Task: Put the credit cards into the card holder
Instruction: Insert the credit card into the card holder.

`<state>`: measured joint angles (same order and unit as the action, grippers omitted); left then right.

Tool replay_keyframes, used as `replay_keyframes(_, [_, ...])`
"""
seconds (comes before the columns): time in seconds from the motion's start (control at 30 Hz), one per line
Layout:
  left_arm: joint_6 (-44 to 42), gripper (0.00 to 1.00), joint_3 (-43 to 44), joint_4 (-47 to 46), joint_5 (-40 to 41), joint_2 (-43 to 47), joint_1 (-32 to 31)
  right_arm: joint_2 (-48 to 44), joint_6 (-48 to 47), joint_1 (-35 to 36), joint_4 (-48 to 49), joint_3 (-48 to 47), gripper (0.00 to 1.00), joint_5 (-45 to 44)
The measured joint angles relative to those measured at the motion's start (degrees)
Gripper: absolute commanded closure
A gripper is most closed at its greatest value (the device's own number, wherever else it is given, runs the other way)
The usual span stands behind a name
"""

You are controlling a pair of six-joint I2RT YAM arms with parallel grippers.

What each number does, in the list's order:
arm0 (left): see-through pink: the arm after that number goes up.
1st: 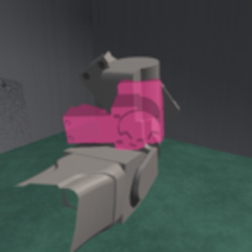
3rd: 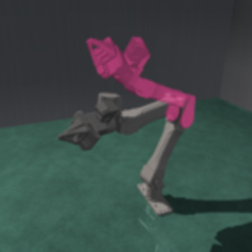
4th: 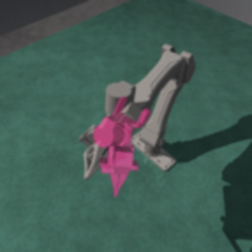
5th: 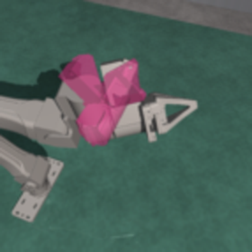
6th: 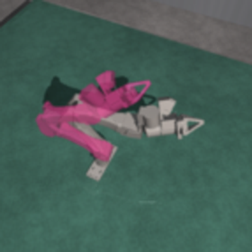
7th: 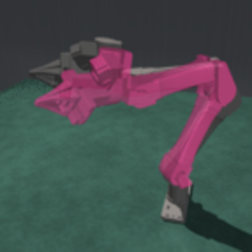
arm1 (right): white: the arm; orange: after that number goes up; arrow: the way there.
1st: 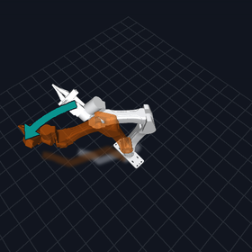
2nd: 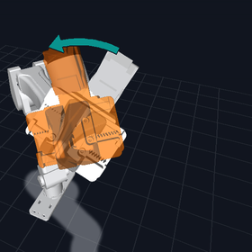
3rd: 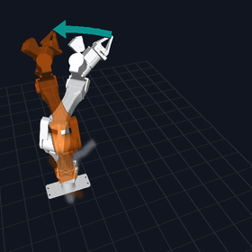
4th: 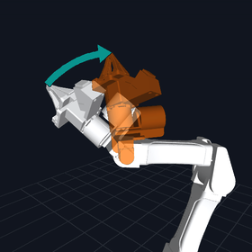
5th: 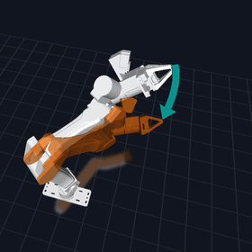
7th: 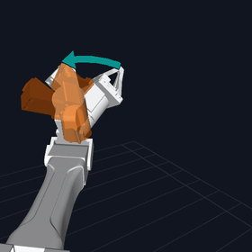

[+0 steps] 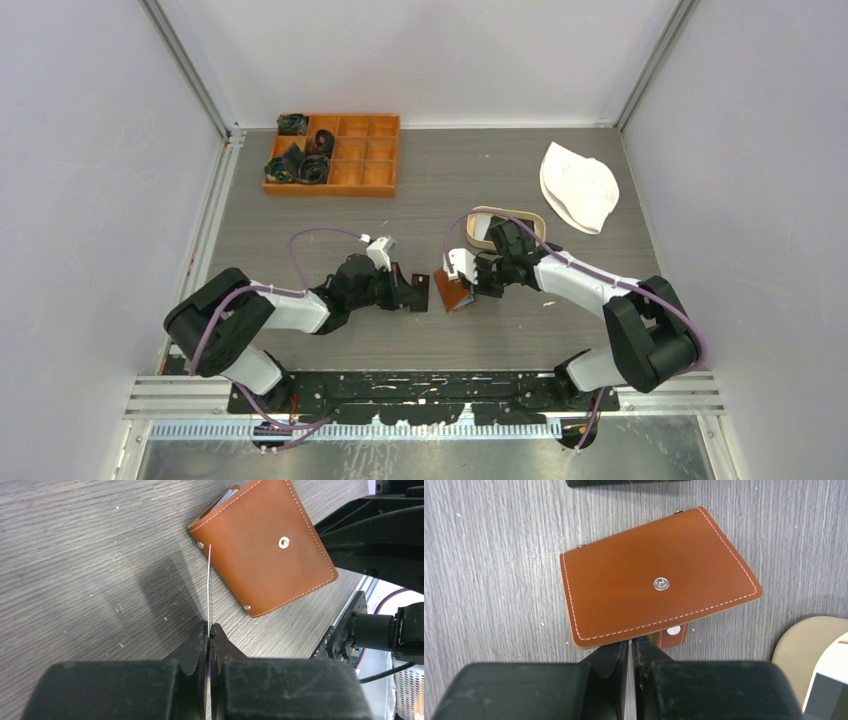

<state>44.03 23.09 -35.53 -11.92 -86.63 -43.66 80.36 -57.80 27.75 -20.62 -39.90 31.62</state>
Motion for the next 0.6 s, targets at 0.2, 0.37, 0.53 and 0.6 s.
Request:
replay_keyframes(0.2, [1.18, 1.00, 1.25, -1.73, -0.98, -2.64, 0.00, 0.00, 4.70, 0.74, 1.55, -0.04, 0.87, 0.94])
replay_keyframes(0.37, [2.14, 1.00, 2.05, -2.56, -1.66, -4.52, 0.00, 0.04, 9.99, 1.90, 3.06, -0.72, 0.86, 1.40])
replay_keyframes(0.53, [2.49, 1.00, 2.27, -3.63, -1.77, -5.40, 0.00, 2.19, 16.98, 4.76, 4.28, -4.39, 0.84, 0.70])
replay_keyframes(0.6, [2.56, 1.00, 2.27, -3.76, -1.77, -5.53, -0.04, 3.74, 20.76, 5.53, 4.83, -6.16, 0.84, 0.07])
